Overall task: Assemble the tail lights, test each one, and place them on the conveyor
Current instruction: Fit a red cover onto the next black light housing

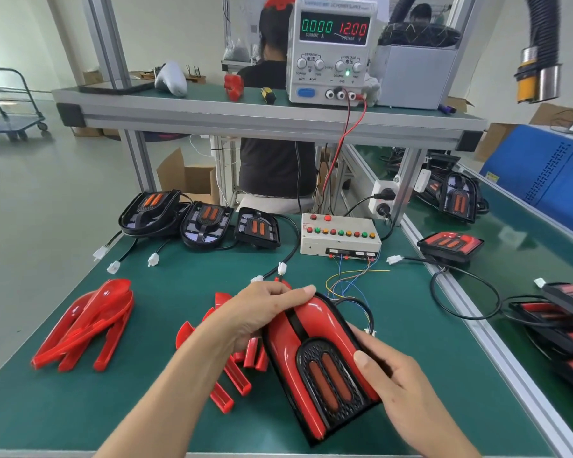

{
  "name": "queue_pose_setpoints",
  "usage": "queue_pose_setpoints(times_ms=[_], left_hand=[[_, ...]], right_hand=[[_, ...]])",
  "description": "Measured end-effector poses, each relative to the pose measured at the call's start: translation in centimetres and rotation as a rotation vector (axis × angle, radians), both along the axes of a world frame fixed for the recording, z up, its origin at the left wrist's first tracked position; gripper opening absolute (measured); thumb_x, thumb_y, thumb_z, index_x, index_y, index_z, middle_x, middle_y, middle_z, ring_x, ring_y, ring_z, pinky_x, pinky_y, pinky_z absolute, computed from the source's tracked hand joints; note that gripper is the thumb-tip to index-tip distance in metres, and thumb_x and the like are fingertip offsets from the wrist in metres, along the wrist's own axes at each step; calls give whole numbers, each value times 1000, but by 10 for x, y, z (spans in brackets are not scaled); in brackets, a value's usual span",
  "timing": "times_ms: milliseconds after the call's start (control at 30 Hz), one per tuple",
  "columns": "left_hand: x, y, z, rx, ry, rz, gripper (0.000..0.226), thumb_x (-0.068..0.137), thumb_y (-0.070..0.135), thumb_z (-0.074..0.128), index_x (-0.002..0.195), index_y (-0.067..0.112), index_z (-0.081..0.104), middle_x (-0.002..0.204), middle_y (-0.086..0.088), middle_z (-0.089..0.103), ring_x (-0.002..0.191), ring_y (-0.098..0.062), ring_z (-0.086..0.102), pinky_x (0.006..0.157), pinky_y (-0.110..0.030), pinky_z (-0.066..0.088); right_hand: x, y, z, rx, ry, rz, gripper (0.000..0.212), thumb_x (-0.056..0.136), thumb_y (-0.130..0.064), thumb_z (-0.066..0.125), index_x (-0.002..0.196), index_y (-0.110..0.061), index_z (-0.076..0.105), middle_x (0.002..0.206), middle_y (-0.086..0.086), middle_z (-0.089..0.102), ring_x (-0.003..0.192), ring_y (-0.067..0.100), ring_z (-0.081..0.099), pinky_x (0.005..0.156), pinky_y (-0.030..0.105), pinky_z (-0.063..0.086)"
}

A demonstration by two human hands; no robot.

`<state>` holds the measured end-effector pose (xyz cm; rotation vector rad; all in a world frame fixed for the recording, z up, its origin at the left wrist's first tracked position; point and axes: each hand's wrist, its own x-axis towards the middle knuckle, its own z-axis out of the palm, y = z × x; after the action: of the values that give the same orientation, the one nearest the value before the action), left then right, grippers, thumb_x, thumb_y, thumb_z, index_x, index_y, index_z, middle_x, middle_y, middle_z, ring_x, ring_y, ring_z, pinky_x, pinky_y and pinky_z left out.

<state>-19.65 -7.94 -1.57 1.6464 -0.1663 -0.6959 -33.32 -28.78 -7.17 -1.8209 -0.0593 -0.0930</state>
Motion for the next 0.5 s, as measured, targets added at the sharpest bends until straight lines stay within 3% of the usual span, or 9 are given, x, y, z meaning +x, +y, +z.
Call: queue_pose_setpoints(times_ms=[133,233,367,500], left_hand=[[0,2,-2,-116,152,-137,39,68,48,84,91,17,77,94,-10,75,78,-21,71,77,-35,62],[-1,-2,-6,-125,161,-91,47,67,43,84,100,10,76,98,-16,74,80,-25,71,81,-41,61],[-4,-9,-9,-115,140,-2,31,77,38,81,92,10,77,94,-18,74,76,-28,69,82,-45,61],[-6,-12,-12,-134,111,34,40,68,48,81,86,13,77,88,-15,73,71,-25,69,75,-38,62]], right_hand=[[2,-4,-5,-11,-13,-18,40,100,-41,56,140,-44,58,134,-12,68,127,11,63,111,36,45],[5,-4,-11,-3,-10,-38,38,99,-41,55,135,-49,60,133,-15,68,125,7,62,103,18,48],[9,-2,-15,16,-5,-84,34,97,-49,56,130,-54,62,129,-19,69,123,2,63,95,7,44],[11,0,-16,7,-24,-110,38,92,-62,55,129,-57,60,128,-20,69,122,0,63,95,7,44]])
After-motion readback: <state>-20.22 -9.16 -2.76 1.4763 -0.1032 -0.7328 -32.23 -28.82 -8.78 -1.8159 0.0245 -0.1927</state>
